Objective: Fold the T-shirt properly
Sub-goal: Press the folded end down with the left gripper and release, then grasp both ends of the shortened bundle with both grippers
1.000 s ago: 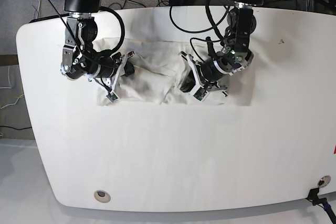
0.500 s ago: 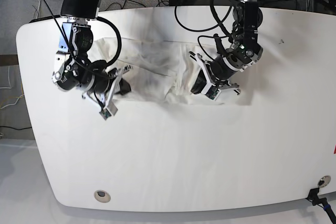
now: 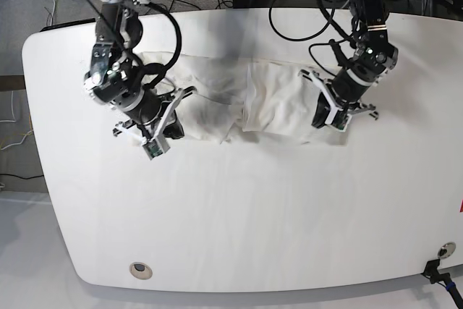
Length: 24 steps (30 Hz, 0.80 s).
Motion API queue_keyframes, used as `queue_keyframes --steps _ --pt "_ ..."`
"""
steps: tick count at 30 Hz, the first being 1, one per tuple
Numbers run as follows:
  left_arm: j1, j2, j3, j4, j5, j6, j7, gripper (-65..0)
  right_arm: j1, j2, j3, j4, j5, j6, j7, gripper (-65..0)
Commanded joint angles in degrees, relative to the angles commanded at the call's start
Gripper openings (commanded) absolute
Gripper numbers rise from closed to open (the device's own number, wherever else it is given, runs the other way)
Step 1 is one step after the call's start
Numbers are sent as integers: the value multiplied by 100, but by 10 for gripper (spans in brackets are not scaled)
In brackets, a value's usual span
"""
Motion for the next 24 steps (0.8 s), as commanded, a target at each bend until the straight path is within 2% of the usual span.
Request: queue_keyframes --steps 3,5,8,10,13,16,24 --pt "132 -44 -352 185 0 0 0 -650 -132 -62 -70 -44 -211 0 44 -650" --pt "211 -185 -466 211 0 0 0 -650 -132 -62 -62 -105 -211 0 114 -650" --pt "281 -308 -695 211 -35 -9 9 -650 -132 35 -53 -193 -246 9 193 -650" --pt "290 -325 -879 193 -281 -9 18 -650 -132 202 -62 -211 -211 9 193 -650" --pt "290 -325 -1073 185 -598 -9 35 -650 -132 237 -62 -211 -220 9 193 -650" --pt "246 -325 -1011 -18 -677 -9 167 -650 -132 237 -62 -202 -237 9 193 -650" --pt "-308 -334 -747 -1020 -668 -18 167 -650 -176 264 -53 -193 -255 9 193 -650"
